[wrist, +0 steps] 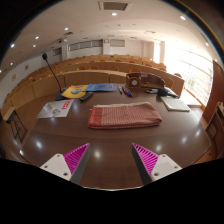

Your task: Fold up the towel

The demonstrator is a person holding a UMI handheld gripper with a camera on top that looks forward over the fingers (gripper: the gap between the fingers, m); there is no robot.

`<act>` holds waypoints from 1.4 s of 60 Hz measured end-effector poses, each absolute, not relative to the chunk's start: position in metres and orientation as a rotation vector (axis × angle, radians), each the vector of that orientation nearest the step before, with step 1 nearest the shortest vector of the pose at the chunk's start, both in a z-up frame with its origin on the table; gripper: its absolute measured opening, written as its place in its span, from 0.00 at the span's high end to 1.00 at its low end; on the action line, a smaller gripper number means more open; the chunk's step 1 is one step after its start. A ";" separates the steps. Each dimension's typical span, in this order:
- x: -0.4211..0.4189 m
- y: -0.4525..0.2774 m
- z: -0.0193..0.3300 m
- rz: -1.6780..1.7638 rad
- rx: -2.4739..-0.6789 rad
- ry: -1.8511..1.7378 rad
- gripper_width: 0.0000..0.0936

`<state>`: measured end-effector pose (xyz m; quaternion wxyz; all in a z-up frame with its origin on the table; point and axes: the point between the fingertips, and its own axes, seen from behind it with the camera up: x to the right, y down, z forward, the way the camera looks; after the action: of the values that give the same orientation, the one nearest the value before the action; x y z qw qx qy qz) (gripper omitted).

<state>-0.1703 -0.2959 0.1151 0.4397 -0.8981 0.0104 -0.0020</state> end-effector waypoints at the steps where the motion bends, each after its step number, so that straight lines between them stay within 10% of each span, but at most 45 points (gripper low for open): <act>1: -0.178 -0.285 0.113 0.000 -2.229 0.022 0.09; 34: -0.252 -0.045 -0.007 -0.136 -2.306 -0.057 0.15; 41: -0.253 -0.033 -0.006 -0.122 -2.283 -0.058 0.30; 51: -0.250 -0.028 -0.006 -0.231 -2.241 -0.180 0.90; 58: -0.250 -0.026 -0.005 -0.292 -2.198 -0.237 0.95; 70: -0.280 -0.041 0.017 0.023 -2.233 -0.146 0.96; 84: -0.259 -0.051 0.138 0.397 -2.066 0.008 0.95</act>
<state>-0.2594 -0.0514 0.1381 0.4958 -0.8528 0.0031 0.1639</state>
